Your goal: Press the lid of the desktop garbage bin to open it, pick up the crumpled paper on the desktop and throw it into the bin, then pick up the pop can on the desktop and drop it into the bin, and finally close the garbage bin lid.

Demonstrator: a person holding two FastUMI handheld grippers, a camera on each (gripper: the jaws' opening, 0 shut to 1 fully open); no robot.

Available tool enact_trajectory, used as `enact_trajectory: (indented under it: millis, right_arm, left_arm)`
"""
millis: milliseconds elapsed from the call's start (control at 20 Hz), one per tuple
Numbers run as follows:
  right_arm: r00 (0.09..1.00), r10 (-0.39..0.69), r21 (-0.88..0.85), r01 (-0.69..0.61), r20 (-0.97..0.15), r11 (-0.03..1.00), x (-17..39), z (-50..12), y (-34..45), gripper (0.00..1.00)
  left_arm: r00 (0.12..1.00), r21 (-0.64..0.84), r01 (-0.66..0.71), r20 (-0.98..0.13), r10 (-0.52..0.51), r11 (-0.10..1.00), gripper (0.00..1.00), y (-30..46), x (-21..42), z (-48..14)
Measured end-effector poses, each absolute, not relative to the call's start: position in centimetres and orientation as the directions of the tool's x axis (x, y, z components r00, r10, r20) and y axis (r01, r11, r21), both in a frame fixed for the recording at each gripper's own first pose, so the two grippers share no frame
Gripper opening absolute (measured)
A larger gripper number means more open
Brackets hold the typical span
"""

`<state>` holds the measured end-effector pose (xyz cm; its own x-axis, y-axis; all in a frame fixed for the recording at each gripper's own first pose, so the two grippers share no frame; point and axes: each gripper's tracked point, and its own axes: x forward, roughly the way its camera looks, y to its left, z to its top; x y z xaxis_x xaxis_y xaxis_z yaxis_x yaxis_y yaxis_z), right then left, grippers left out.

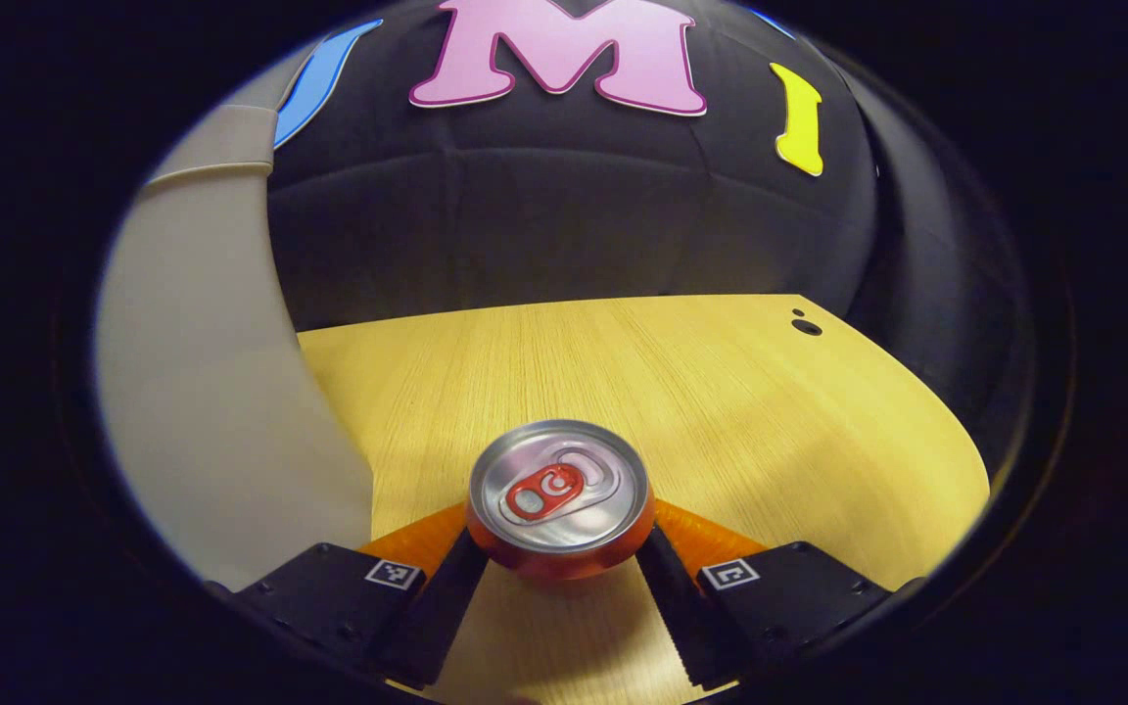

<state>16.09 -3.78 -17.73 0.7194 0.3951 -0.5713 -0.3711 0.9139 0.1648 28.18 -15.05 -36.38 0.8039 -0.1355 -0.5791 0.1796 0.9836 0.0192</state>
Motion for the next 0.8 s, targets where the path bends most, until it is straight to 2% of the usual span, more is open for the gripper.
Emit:
enact_trajectory:
  millis: [300,500,800]
  right_arm:
    - [0.717,0.413,0.219,-0.353,-0.561,0.910,15.7,-17.3,-2.8,0.95]
    - [0.741,0.410,0.224,-0.343,-0.532,0.912,15.2,-15.8,-2.7,0.94]
    - [0.755,0.434,0.257,-0.350,-0.492,0.901,14.9,-14.0,0.9,0.97]
  left_arm:
    - [0.833,-0.003,0.249,-0.509,-0.215,0.969,0.87,-17.0,25.9,-29.8]
    - [0.860,-0.003,0.289,-0.438,-0.261,0.957,0.86,-16.7,23.4,-22.4]
    - [0.916,-0.026,0.214,-0.342,-0.209,0.977,0.86,-9.4,22.4,-8.2]
